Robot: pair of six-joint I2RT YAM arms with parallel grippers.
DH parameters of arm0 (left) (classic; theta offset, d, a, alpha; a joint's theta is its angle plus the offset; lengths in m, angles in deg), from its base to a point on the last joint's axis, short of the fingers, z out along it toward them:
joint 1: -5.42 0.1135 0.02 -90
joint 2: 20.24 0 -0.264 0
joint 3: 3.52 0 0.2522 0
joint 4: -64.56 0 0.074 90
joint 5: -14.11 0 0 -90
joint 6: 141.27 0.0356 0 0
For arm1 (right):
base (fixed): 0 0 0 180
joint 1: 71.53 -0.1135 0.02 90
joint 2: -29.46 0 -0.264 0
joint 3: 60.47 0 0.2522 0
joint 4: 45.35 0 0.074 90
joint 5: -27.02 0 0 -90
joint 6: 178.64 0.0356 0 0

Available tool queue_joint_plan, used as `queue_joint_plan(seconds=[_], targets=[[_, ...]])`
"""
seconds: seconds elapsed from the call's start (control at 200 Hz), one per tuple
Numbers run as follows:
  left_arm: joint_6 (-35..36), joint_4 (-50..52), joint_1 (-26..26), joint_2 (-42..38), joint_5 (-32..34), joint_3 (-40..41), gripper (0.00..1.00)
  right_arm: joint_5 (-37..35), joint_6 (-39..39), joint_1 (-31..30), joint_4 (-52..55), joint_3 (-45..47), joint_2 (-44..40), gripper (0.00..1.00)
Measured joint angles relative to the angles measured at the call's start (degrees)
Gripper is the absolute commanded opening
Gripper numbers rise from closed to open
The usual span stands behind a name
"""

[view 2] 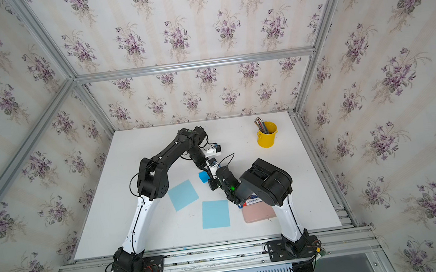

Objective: Fold the square paper along the opposite sides
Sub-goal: Smooth out the paper at the center of the board.

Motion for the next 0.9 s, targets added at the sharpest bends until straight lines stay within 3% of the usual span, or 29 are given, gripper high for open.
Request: queue_joint_plan(seconds=[0.45,0.899], targets=[[1.01,-0.11,0.33,0.17,-0.87,-0.11,0.0,-1.4,0.42,-0.17,3.1,-0.55,-0.94,0.0],[1.07,1.33,0.22,0.7,-3.19,-0.11,0.0,-5.46,2.89,-2.1,4.35,7.82,-7.15,0.0]])
